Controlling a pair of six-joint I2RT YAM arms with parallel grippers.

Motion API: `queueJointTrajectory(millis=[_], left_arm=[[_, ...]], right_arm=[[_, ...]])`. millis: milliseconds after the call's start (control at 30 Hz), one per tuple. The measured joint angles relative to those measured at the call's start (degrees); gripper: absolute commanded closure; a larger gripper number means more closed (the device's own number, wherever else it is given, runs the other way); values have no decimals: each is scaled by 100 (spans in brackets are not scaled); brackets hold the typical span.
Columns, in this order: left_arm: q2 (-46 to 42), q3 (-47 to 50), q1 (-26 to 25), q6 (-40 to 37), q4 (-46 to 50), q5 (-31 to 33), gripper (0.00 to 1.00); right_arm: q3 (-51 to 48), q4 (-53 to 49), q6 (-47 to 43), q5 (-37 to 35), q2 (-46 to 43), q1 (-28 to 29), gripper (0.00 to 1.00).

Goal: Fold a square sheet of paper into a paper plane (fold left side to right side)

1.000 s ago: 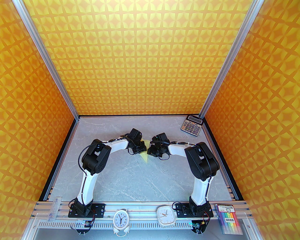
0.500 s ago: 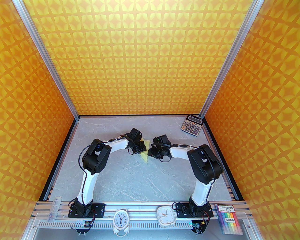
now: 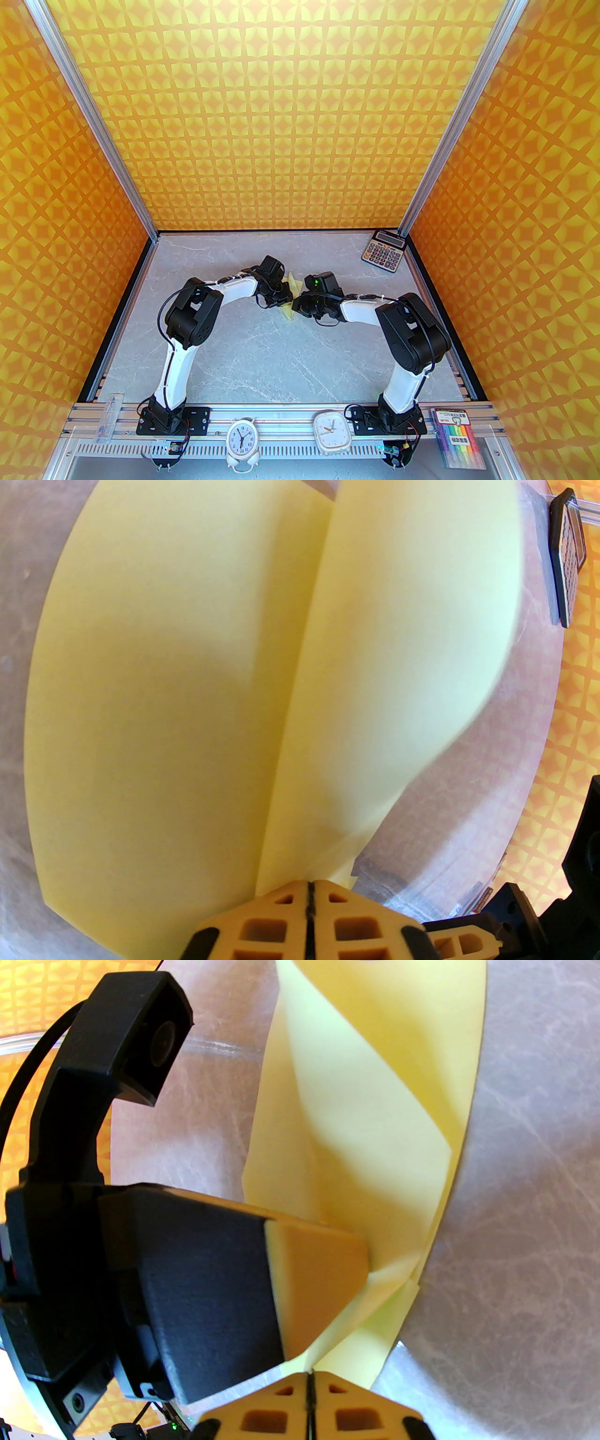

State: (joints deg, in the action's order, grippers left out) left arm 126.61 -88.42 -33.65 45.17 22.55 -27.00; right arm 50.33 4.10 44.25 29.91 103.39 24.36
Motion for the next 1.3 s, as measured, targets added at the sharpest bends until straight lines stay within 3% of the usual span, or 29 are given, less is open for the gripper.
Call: queueJointTrajectory(millis=[200,433,800,1300], left_arm=[[15,-13,-11,-22,0,0,93],[15,-15,-15,-22,11,4,93],[15,-17,-15,-26,15,39,93],[22,-52,-55,-24,79,46,93]], right_arm=[[-2,-369,-122,-197,-297,0,81],[-4,-197,-31,-103,-400,0,92],[-4,293,291,120,181,13,92],[-133,345,280,31,291,247,91]])
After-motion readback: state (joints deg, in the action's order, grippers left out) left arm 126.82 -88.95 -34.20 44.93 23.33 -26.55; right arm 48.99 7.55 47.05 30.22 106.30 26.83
